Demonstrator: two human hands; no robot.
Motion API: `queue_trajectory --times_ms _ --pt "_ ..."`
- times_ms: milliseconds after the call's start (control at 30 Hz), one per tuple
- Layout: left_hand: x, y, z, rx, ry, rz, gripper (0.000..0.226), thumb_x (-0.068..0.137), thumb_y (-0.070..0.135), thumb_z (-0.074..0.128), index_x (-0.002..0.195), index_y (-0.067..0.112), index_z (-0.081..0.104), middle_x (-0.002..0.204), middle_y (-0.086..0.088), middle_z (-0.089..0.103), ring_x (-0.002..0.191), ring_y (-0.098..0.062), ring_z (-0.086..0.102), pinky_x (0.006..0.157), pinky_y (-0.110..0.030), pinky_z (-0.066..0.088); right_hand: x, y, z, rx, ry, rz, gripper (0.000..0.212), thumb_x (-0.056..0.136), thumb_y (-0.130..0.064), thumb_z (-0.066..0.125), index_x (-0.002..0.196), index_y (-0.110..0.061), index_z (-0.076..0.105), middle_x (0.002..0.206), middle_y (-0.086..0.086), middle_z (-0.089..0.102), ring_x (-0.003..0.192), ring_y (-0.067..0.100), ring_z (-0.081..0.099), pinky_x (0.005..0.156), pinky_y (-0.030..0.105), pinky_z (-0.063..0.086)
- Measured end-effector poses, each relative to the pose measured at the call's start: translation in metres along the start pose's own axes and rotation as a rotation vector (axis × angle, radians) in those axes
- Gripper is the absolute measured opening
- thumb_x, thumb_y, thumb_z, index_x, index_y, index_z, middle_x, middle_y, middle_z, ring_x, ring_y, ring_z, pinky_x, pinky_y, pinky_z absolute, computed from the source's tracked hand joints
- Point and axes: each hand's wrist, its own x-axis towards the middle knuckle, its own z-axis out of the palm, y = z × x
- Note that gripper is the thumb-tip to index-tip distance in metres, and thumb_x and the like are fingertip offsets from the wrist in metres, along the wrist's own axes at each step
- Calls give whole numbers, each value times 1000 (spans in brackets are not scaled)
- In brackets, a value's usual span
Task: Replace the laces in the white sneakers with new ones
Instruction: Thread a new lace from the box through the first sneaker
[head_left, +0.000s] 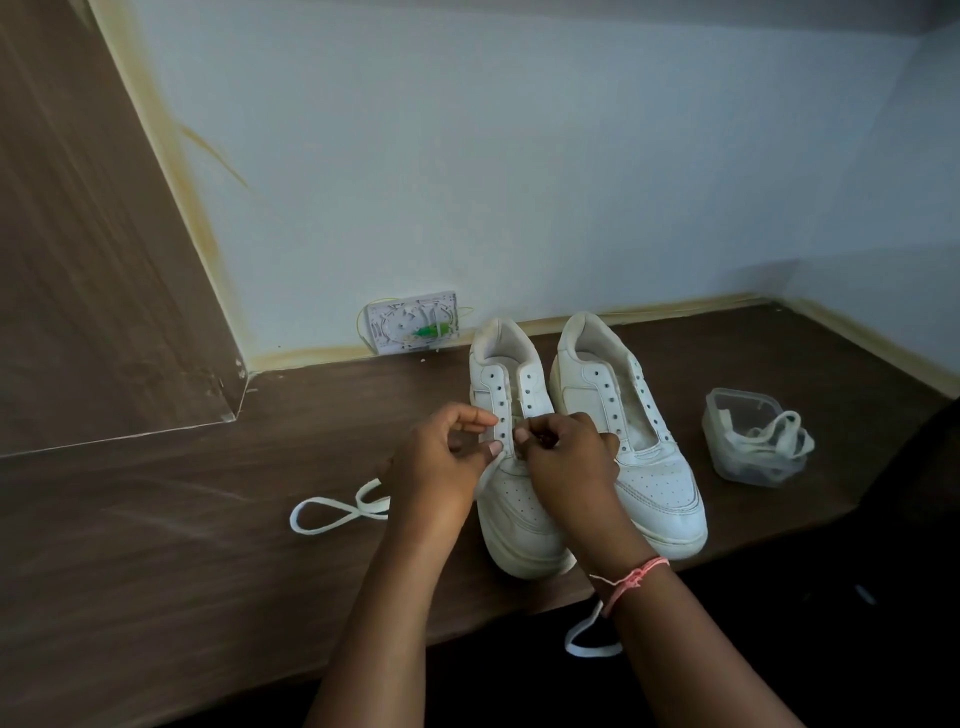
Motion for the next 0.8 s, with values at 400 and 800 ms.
queue_trajectory --times_ms 400,800 --pt "-1 1 3 4 51 19 26 74 20 84 84 38 68 87 26 70 81 8 64 87 -47 53 2 -1 -3 64 -37 51 22 96 -34 58 112 -24 68 121 0 59 119 26 35 97 40 31" --pt "-3 2 -1 147 70 66 14 78 36 78 75 38 65 83 35 63 76 3 60 85 -50 51 -8 -4 -2 65 -27 42 15 93 -40 62 104 -33 68 107 -10 44 122 23 34 96 37 26"
